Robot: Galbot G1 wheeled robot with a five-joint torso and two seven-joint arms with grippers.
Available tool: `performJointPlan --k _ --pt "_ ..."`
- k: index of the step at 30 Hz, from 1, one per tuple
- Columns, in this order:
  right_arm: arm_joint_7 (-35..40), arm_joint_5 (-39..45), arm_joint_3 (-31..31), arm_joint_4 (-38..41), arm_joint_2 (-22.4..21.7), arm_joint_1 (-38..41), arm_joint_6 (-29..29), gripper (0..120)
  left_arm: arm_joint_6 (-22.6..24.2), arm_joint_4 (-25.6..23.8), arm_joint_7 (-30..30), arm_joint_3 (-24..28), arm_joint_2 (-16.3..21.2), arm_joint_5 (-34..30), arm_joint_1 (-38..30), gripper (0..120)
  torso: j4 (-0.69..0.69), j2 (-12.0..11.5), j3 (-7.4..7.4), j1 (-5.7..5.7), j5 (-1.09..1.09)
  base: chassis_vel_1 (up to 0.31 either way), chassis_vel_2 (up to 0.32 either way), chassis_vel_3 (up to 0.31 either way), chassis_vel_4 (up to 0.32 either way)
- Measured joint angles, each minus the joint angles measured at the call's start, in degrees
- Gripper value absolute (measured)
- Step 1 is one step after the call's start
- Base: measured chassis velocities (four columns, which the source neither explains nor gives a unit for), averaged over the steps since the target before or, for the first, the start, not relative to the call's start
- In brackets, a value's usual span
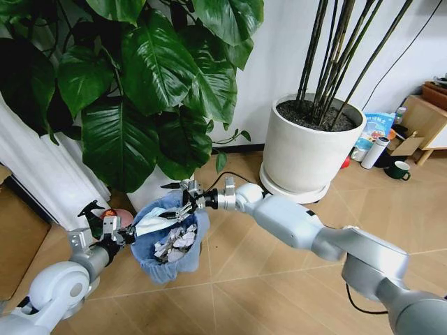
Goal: Pick up the trash bin and place the garbage on the floor into it.
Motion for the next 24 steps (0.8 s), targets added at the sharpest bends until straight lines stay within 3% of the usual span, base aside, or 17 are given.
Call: performJointPlan --k 10,24 --pt "0.0 0.1 2.7 2.3 -3.5 -0.2 -0.2 100 -0.1 0.0 -0.5 -0.1 0.2 -0.1 0.2 0 0.00 0.0 0.00 0.00 0.01 0.000 0.000 0.000 0.000" --pt "-0.2 0.2 5.5 6.2 -12.7 -3.8 -0.3 100 -0.1 0.1 -1.5 -0.6 -0.1 -0.8 -0.1 0 -0.01 0.0 0.00 0.00 0.01 0.000 0.000 0.000 0.000"
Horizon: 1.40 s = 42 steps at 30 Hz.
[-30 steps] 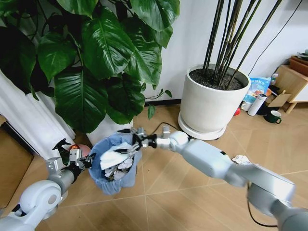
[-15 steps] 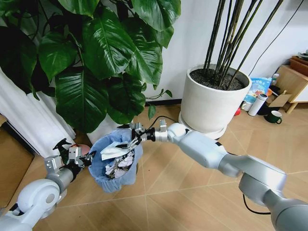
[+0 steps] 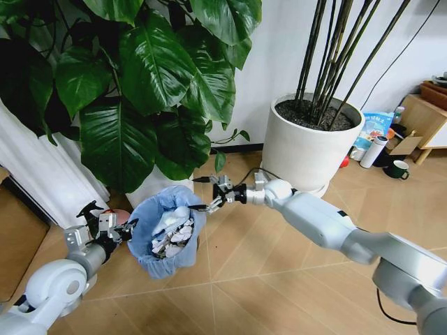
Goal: Pick up the trash bin and place the garbage on the floor into it.
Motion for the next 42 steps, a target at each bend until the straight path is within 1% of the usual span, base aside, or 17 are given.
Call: performJointPlan --k 7,10,11,14,16,17,18,21,22,24,25,26,28,31,32,35,42 --pt "1.9 0.0 4.8 2.5 -3.5 -3.9 0.0 100 0.0 -0.1 -0.4 -0.3 0.0 0.0 0.1 0 0.03 0.0 0.00 0.00 0.00 0.000 0.000 0.000 0.000" --pt "9.7 1.0 9.3 6.3 -7.7 -11.1 -0.6 100 0.0 -0.1 -0.6 -0.8 -0.5 0.4 0.7 0 0.00 0.0 0.00 0.00 0.01 0.000 0.000 0.000 0.000" --pt "9.7 1.0 9.3 6.3 -7.7 -11.1 -0.6 100 0.0 -0.1 -0.6 -0.8 -0.5 0.4 0.7 0 0.00 0.0 0.00 0.00 0.01 0.000 0.000 0.000 0.000" --pt "16.9 2.9 15.2 10.5 -11.2 -19.0 -1.4 100 -0.1 -0.2 -0.7 -1.2 -1.1 1.0 1.1 0 -0.02 0.0 0.00 0.00 0.01 0.000 0.000 0.000 0.000" --pt "25.3 3.6 21.4 15.0 -13.5 -26.8 -2.3 100 -0.3 -0.3 -0.7 -1.5 -1.9 1.8 1.7 0 0.00 0.0 -0.01 0.00 0.02 0.000 0.000 0.000 0.000" --pt "25.3 3.6 21.4 15.0 -13.5 -26.8 -2.3 100 -0.3 -0.3 -0.7 -1.5 -1.9 1.8 1.7 0 0.00 0.0 -0.01 0.00 0.02 0.000 0.000 0.000 0.000" --pt "30.7 2.5 24.5 16.8 -14.5 -31.3 -2.5 100 -0.3 -0.4 -0.7 -1.6 -2.3 2.1 2.0 0 0.01 0.0 -0.01 0.00 0.02 0.000 0.000 0.000 0.000" --pt "38.9 -2.8 34.1 19.3 -15.7 -41.5 -1.2 100 -0.6 -0.5 -0.7 -2.1 -3.2 3.1 2.6 0 0.00 0.0 -0.01 0.00 0.06 0.000 0.000 0.000 0.000" --pt "38.9 -2.8 34.1 19.3 -15.7 -41.5 -1.2 100 -0.6 -0.5 -0.7 -2.1 -3.2 3.1 2.6 0 0.00 0.0 -0.01 0.00 0.06 0.000 0.000 0.000 0.000" --pt "40.9 -7.0 43.6 21.2 -15.9 -49.7 -1.8 100 -0.8 -0.8 -0.6 -2.6 -4.1 3.6 3.1 0 0.00 0.0 -0.01 0.00 -0.05 0.000 0.000 0.000 0.000" --pt "41.2 -8.2 47.2 21.7 -15.6 -52.9 -2.0 100 -0.9 -0.8 -0.5 -2.8 -4.5 3.9 3.2 0 0.00 0.0 -0.01 0.00 -0.01 0.000 0.000 0.000 0.000" --pt "41.2 -8.2 47.2 21.7 -15.6 -52.9 -2.0 100 -0.9 -0.8 -0.5 -2.8 -4.5 3.9 3.2 0 0.00 0.0 -0.01 0.00 -0.01 0.000 0.000 0.000 0.000" --pt "41.1 -9.9 54.5 22.5 -14.2 -59.5 -2.7 100 -1.1 -0.8 -0.5 -3.0 -5.3 4.4 3.4 0 0.00 0.0 -0.02 0.00 0.03 0.000 0.000 0.000 0.000" --pt "40.1 -10.4 61.4 23.3 -12.0 -65.4 -3.2 100 -1.2 -0.8 -0.3 -3.0 -5.7 4.7 3.3 0 -0.01 0.0 -0.02 -0.01 -0.03 0.000 0.000 0.000 0.000" --pt "40.1 -10.4 61.4 23.3 -12.0 -65.4 -3.2 100 -1.2 -0.8 -0.3 -3.0 -5.7 4.7 3.3 0 -0.01 0.0 -0.02 -0.01 -0.03 0.000 0.000 0.000 0.000" --pt "37.7 -10.7 66.9 23.2 -9.1 -69.3 -3.2 100 -1.2 -0.9 -0.3 -2.9 -5.7 4.7 3.0 0 -0.01 0.0 -0.01 -0.01 -0.01 0.000 0.000 0.000 0.000" --pt "34.7 -11.4 70.6 21.5 -6.2 -70.7 -2.9 100 -1.3 -1.2 -0.2 -2.4 -5.4 4.7 2.9 0 0.01 0.0 -0.01 -0.01 -0.02 0.000 0.000 0.000 0.000"
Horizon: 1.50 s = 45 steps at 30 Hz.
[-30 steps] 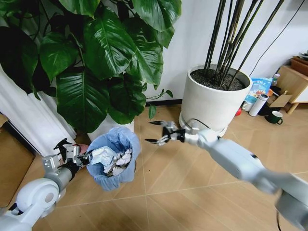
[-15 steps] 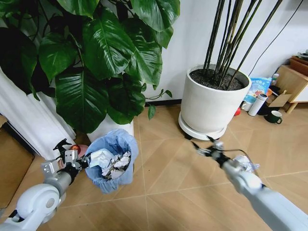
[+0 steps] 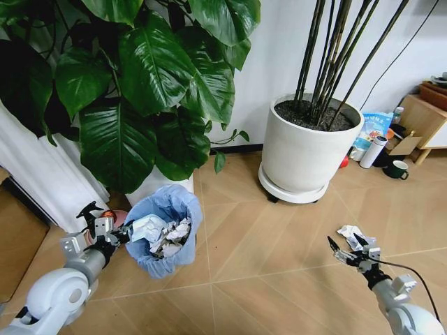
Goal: Pick up the trash bin and place the garbage on the floor into it.
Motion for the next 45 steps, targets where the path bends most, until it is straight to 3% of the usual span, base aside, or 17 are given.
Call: performJointPlan --k 7,25,33,45 --pt "-0.9 -0.1 0.6 -0.6 0.9 -0.2 0.3 100 0.0 0.0 0.3 0.2 0.2 0.0 0.1 0 0.00 0.0 0.00 0.00 0.00 -0.093 -0.041 0.119 0.059" --pt "-3.3 -0.7 1.4 -1.3 1.6 -1.0 1.9 100 -0.2 -0.1 0.7 0.7 -0.4 0.6 0.1 0 0.00 0.0 0.01 0.01 0.00 -0.262 -0.072 0.263 0.066" --pt "-1.8 -5.1 1.6 -1.7 2.5 -1.7 2.6 100 -0.2 -0.1 0.6 0.8 -0.7 0.7 0.0 0 0.00 0.0 0.01 0.01 0.03 -0.232 -0.136 0.240 0.142" --pt "-0.2 -8.3 -1.0 -9.6 6.3 0.5 1.8 100 -0.2 0.2 0.5 0.8 -0.1 0.3 -0.4 0 0.00 0.0 0.00 0.01 0.00 -0.003 -0.020 0.019 0.021"
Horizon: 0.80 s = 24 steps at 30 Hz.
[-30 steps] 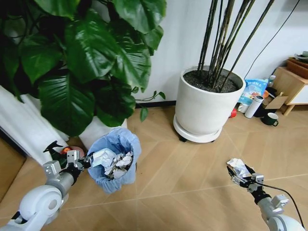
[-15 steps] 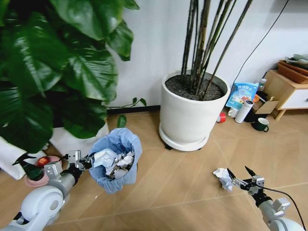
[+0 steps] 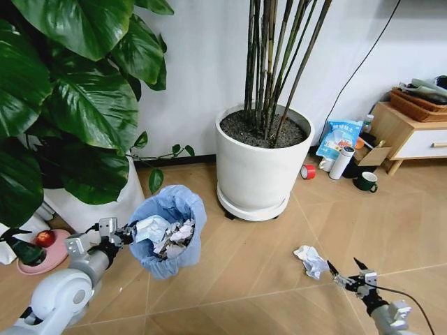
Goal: Pick up the trash bin and place the garbage on the floor into it.
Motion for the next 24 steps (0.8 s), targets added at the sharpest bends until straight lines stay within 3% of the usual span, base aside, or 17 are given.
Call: performJointPlan --k 13,17,24 --pt "-1.3 -0.5 -4.4 -12.0 2.5 8.6 -0.5 97 0.1 -0.2 -0.4 -0.3 0.6 -0.7 -0.1 0 -0.01 0.0 0.00 0.00 0.00 0.000 0.000 0.000 0.000" --pt "-1.7 -0.9 -6.2 -15.4 4.0 12.7 -0.5 77 0.1 0.0 -0.5 -0.3 0.7 -0.7 0.0 0 0.01 0.0 0.01 0.00 -0.01 0.000 0.000 0.000 0.000" --pt "-1.8 -1.2 -6.3 -17.7 3.2 14.6 -0.5 54 0.1 0.2 -0.5 -0.3 0.6 -0.8 0.0 0 0.00 0.0 0.00 0.00 -0.01 0.000 0.000 0.000 0.000"
